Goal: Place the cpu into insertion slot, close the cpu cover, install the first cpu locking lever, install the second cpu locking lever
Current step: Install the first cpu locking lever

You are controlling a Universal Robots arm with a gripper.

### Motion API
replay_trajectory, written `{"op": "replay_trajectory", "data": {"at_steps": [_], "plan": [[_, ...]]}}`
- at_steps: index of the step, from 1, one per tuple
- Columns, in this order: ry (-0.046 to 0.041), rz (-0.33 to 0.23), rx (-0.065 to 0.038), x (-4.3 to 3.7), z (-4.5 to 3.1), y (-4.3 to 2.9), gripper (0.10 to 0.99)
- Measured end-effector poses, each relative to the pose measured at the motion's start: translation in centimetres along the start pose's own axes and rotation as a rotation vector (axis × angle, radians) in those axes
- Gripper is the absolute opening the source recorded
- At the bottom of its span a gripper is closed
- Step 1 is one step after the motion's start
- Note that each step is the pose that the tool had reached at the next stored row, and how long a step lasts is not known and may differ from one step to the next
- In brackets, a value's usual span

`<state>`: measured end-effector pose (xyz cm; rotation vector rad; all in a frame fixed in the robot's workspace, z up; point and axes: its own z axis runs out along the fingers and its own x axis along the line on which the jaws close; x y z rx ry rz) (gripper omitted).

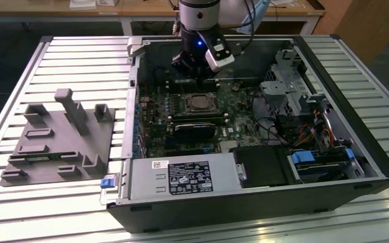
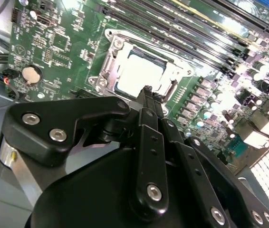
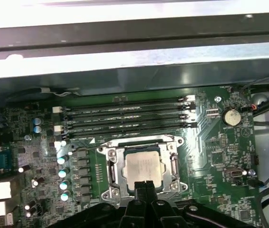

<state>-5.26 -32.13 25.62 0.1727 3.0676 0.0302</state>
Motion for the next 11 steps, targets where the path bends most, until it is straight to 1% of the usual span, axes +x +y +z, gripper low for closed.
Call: {"op": "replay_trajectory", "data": {"at_steps": [6, 11], "plan": [[0.0, 0.0, 0.0, 1.34, -0.08, -0.15, 0.106], [0.0, 0.0, 0.0, 2.94, -0.12, -0.33, 0.106]]}}
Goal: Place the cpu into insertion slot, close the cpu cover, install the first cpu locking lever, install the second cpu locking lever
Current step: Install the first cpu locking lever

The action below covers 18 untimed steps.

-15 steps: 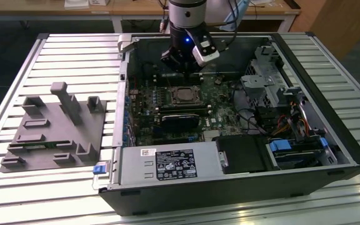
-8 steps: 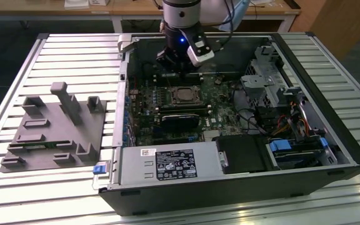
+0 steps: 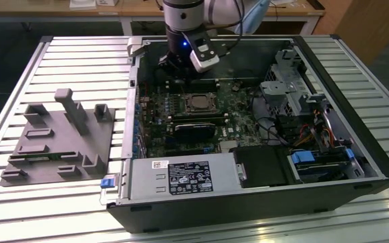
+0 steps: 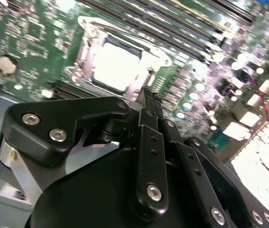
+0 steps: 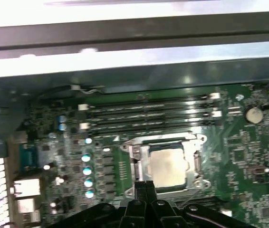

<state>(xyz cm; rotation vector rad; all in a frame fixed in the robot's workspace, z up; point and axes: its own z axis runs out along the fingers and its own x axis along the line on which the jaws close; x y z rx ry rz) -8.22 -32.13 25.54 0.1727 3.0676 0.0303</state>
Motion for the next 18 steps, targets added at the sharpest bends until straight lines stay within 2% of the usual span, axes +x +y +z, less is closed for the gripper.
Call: {"op": "replay_trajectory", "data": {"at_steps": [4, 7, 16, 18], "plan": [[0.0003, 0.0, -0.002, 1.06, 0.1, -0.12, 0.106], [0.0021, 0.001, -0.018, 1.56, 0.15, -0.18, 0.106], [0.0108, 0.007, -0.095, 2.93, 0.26, -0.36, 0.106], [0.0139, 0.009, -0.122, 3.06, 0.28, -0.38, 0.106]]}}
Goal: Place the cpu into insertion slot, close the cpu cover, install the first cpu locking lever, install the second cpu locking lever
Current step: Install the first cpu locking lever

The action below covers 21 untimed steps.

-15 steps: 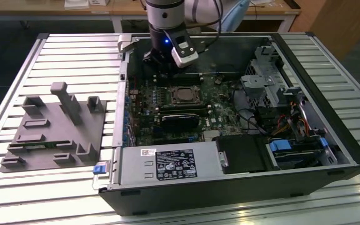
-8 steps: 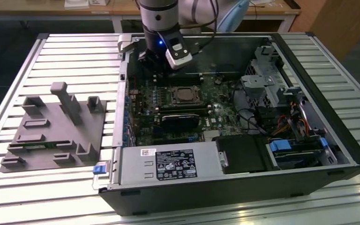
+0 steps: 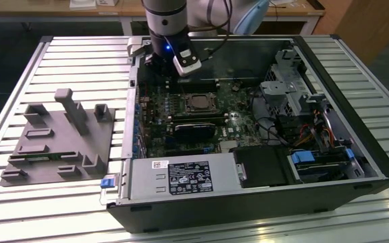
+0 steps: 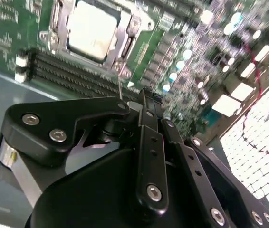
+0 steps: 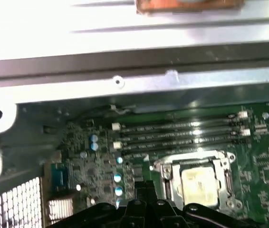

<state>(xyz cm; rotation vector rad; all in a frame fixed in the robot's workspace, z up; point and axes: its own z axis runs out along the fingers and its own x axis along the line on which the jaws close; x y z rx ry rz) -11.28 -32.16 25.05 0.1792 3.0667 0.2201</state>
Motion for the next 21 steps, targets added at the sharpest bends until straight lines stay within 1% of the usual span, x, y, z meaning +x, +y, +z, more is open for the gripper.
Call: {"op": "replay_trajectory", "data": {"at_steps": [3, 4, 6, 8, 9, 11, 13, 14, 17, 21], "plan": [[0.0047, 0.003, -0.043, 0.14, 0.02, -0.04, 0.106], [0.006, 0.004, -0.053, 0.18, 0.02, -0.06, 0.106], [0.0075, 0.005, -0.067, 0.24, 0.05, -0.08, 0.106], [0.0078, 0.005, -0.071, 0.26, 0.09, -0.08, 0.106], [0.0087, 0.005, -0.077, 0.26, 0.1, -0.09, 0.106], [0.0105, 0.007, -0.093, 0.27, 0.15, -0.1, 0.106], [0.0117, 0.007, -0.105, 0.27, 0.19, -0.1, 0.106], [0.0122, 0.008, -0.11, 0.27, 0.19, -0.1, 0.106], [0.0124, 0.008, -0.111, 0.27, 0.19, -0.1, 0.106], [0.0138, 0.008, -0.112, -0.51, 0.25, -0.01, 0.106]]}}
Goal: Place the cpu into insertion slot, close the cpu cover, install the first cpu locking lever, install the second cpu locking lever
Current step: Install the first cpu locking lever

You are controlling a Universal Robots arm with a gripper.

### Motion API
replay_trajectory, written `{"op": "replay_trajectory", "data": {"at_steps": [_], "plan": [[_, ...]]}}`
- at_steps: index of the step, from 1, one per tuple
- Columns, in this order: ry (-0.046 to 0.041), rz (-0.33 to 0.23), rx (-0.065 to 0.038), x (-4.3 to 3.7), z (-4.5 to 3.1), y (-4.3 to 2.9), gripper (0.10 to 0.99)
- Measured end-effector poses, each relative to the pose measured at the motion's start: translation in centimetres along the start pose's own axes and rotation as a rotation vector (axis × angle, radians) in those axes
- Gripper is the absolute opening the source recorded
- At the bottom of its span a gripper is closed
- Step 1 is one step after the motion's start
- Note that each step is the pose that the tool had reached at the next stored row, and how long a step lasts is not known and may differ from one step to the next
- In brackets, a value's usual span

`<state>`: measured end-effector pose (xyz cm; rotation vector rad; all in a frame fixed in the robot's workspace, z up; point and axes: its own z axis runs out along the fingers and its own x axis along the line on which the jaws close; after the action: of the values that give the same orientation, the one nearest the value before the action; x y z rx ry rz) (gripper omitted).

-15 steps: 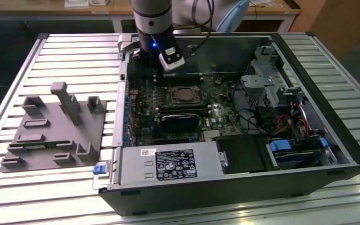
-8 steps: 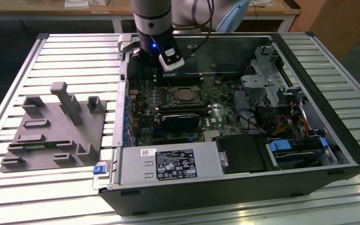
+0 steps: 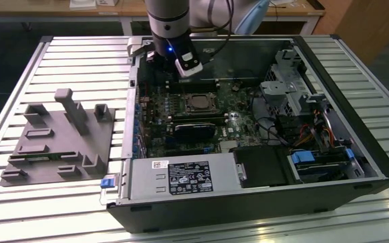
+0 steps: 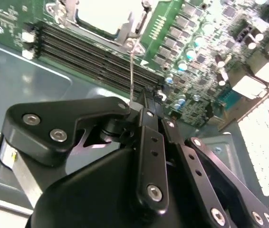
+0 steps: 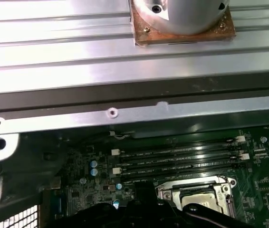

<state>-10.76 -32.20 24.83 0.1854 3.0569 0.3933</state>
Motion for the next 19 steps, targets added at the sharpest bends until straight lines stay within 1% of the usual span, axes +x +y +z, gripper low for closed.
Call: {"op": "replay_trajectory", "data": {"at_steps": [12, 14, 19], "plan": [[0.0081, 0.002, 0.001, -3.63, 0.26, 0.41, 0.106], [0.0085, 0.002, 0.001, -3.78, 0.26, 0.42, 0.106], [0.0082, 0.002, 0.001, -3.8, 0.27, 0.43, 0.106]]}}
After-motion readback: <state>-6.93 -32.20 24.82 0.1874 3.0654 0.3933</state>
